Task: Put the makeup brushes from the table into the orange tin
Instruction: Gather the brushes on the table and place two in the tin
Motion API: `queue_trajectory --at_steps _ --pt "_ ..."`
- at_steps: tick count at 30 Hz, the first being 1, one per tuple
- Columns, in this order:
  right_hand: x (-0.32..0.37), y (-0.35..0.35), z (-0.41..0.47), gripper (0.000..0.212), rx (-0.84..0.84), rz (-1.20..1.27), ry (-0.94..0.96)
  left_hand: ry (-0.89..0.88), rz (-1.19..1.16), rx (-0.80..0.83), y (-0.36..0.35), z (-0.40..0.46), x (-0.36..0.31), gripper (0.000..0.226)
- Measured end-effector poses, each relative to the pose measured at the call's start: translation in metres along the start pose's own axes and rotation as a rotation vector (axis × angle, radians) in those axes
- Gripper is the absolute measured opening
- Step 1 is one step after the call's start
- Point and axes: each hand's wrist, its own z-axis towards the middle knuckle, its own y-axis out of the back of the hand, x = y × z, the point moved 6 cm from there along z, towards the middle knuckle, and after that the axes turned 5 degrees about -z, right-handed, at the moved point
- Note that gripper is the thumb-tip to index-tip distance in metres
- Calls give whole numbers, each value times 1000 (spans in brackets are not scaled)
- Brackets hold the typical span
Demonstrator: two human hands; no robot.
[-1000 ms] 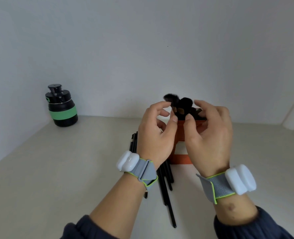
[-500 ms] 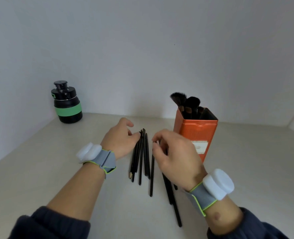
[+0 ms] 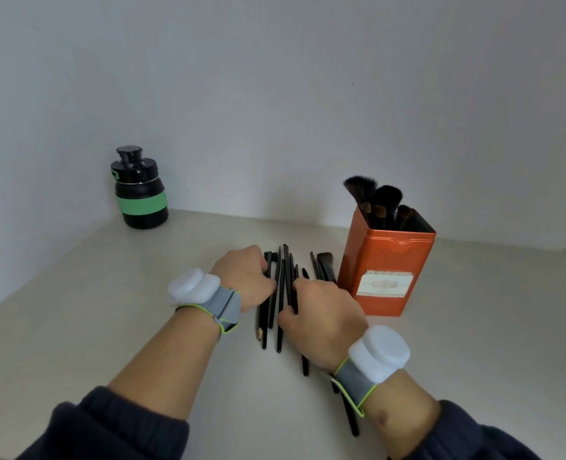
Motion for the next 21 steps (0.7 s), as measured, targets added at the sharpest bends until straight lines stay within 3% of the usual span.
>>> queue_trajectory --at_steps 8,11,14,21 --pt "4 -1 9 36 131 -116 -56 26 60 18 3 -7 -10 20" --pt "-3 2 10 33 106 -86 -89 0 136 -5 3 -6 -14 16" --pt "-8 4 7 29 52 -42 -124 -4 161 10 2 -5 -15 28" --pt "-19 7 5 17 -32 4 -172 6 115 33 1 -6 -11 21"
